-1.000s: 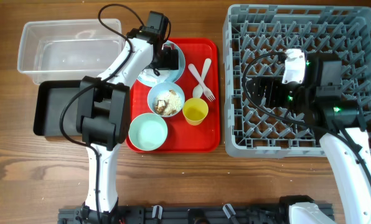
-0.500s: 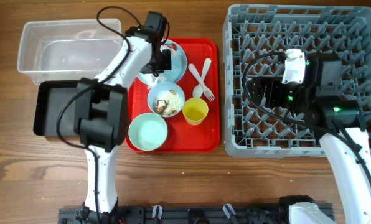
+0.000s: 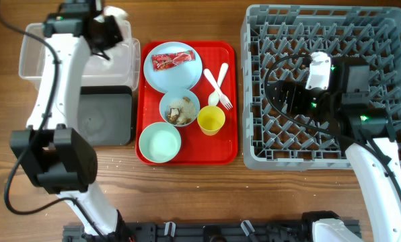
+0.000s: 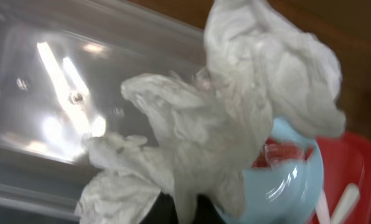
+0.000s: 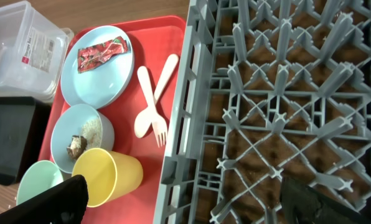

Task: Sort waste into correct bins and load items into the dishwasher rack
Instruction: 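Grasp the white tissue with the left gripper, drop it in the clear bin, then grasp the red wrapper with the left gripper, drop it in the clear bin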

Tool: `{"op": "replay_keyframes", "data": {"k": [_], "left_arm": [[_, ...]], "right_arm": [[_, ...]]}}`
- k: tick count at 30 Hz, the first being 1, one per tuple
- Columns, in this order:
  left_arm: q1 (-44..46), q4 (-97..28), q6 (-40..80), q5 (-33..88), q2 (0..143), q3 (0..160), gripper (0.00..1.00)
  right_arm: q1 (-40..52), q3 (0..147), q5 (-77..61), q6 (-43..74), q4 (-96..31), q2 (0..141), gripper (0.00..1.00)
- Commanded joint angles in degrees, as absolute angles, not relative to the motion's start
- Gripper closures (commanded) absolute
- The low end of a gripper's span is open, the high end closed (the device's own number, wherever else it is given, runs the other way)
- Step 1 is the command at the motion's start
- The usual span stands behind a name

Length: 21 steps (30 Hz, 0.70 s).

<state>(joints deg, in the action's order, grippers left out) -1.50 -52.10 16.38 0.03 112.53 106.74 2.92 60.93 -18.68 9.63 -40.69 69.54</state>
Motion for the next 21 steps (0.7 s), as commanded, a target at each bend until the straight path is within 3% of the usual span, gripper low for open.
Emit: {"op": "replay_keyframes", "data": {"k": [1,5,6,9,10,12,16,21], "left_arm": [[-6.2,-47.2,23.5,-1.0,117.0,106.9,0.96],[-8.6,-44.9,25.1,-1.0,121.7,106.9,0.95],[-8.8,-45.0,25.1,-1.0,122.8,106.9,0.86],[-8.9,-45.0,25.1,-0.9,123.7,106.9,0.22],[-8.8,-44.8,25.1,-0.9,123.7,106.9,0.10],[-8.8,-44.7,23.8,0.5,122.4,107.0,0.02],[-7.9,-44.5,14.6,8.4,118.4,107.0,0.03],[-5.2,-45.2,11.3,7.2,116.8,107.0,0.00]], "right_arm": [[2.9,62.1,-19.7,12.7,-40.3,69.9,0.00],[2.9,62.1,-19.4,14.1,-40.3,69.9,0.00],[2.9,62.1,-19.4,14.1,-40.1,69.9,0.00],[2.9,62.1,-19.4,13.9,-39.6,69.9,0.00],[2.9,62.1,-19.3,13.7,-39.4,69.9,0.00],[2.9,62.1,-19.3,13.5,-38.4,69.9,0.00],[3.0,62.1,-19.6,14.2,-36.0,69.9,0.00],[3.0,62.1,-19.6,15.2,-36.6,69.9,0.00]]}}
